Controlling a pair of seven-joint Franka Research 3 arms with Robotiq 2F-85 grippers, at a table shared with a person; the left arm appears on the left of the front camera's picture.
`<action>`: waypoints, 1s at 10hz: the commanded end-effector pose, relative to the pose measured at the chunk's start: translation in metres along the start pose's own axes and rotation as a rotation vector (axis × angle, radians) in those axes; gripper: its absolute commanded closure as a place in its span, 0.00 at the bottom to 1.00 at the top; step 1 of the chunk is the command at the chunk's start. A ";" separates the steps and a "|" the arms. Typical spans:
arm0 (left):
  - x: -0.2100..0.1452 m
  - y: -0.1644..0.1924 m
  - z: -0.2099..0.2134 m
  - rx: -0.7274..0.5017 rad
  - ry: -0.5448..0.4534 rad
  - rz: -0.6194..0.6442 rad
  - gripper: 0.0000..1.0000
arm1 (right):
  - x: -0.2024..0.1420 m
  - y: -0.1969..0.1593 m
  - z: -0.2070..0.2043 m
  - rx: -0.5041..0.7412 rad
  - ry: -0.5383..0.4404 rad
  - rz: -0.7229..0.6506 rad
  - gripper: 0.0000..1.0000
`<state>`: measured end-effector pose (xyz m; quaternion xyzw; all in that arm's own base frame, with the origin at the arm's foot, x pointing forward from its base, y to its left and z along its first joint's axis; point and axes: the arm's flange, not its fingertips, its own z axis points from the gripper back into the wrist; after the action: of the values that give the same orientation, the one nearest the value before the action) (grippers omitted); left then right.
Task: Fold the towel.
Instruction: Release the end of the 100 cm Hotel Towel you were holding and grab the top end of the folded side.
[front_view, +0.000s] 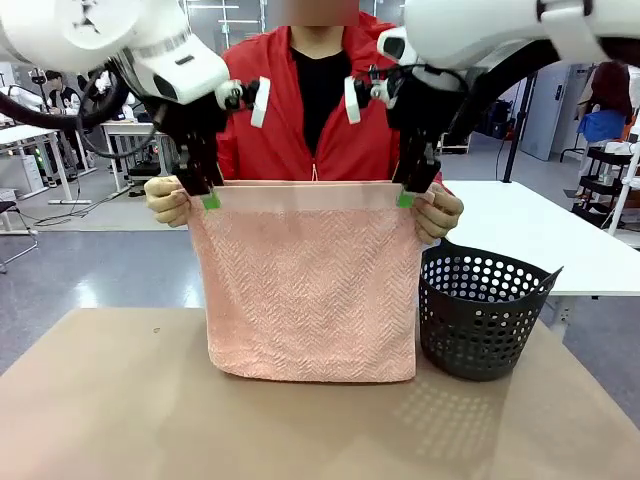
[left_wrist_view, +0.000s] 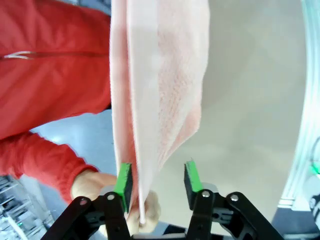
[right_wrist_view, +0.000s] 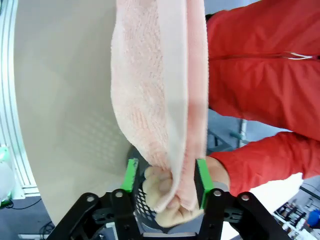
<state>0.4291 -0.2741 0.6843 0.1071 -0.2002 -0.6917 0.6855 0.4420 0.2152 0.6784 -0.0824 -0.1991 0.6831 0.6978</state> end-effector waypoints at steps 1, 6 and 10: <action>-0.004 -0.019 0.014 0.126 0.007 -0.006 0.24 | -0.007 0.018 0.010 -0.115 0.009 -0.005 0.00; -0.005 -0.028 0.026 0.168 -0.002 -0.014 0.00 | -0.001 0.028 0.020 -0.180 -0.005 0.038 0.00; 0.001 -0.007 0.018 0.107 -0.013 -0.023 0.00 | 0.005 0.007 0.009 -0.117 0.008 0.021 0.00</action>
<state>0.4047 -0.2673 0.6935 0.1512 -0.2452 -0.6871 0.6670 0.4234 0.2149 0.6799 -0.1330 -0.2447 0.6846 0.6736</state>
